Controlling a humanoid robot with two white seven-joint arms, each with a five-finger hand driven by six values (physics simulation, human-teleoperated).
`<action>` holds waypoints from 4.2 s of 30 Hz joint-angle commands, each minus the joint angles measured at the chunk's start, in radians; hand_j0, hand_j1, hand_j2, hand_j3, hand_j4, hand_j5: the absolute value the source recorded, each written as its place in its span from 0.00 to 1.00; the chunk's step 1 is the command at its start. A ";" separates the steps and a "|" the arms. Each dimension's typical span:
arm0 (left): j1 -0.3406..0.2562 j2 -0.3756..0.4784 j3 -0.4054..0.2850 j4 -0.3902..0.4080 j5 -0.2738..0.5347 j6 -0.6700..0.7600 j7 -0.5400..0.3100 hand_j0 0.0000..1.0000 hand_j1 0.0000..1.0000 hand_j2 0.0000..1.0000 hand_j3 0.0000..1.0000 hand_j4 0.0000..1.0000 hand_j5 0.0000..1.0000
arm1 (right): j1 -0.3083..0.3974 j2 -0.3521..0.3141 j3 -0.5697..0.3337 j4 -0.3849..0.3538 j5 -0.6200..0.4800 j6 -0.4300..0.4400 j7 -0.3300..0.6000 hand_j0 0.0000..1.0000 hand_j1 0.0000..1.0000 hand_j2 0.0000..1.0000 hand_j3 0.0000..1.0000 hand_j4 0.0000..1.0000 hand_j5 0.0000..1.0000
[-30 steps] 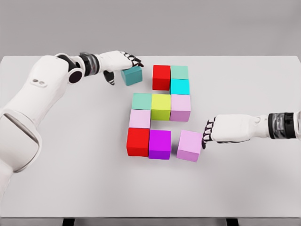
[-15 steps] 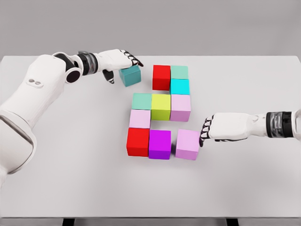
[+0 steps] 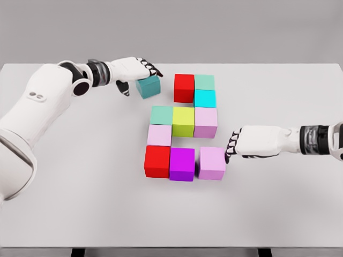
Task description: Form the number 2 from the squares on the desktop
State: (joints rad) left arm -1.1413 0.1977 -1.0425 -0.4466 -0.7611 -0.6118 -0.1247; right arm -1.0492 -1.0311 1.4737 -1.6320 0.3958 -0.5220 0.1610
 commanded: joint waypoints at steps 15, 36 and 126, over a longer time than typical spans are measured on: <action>0.011 0.029 0.006 -0.049 0.006 0.001 0.000 1.00 1.00 1.00 1.00 1.00 1.00 | 0.000 0.002 -0.001 -0.009 -0.006 0.003 0.000 0.60 0.60 0.60 0.60 0.60 0.60; 0.043 0.077 0.006 -0.132 0.011 0.001 0.000 1.00 1.00 1.00 1.00 1.00 1.00 | 0.000 0.003 -0.001 -0.022 -0.012 0.005 0.000 0.60 0.60 0.60 0.60 0.60 0.60; 0.121 0.200 0.082 -0.178 0.019 0.001 -0.004 1.00 1.00 1.00 1.00 1.00 1.00 | 0.874 0.187 -1.222 0.146 -0.308 -0.089 0.020 1.00 1.00 1.00 1.00 1.00 1.00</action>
State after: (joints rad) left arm -1.0201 0.4032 -0.9637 -0.6236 -0.7474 -0.6117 -0.1295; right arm -0.1749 -0.8424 0.2519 -1.4864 0.0945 -0.6119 0.1814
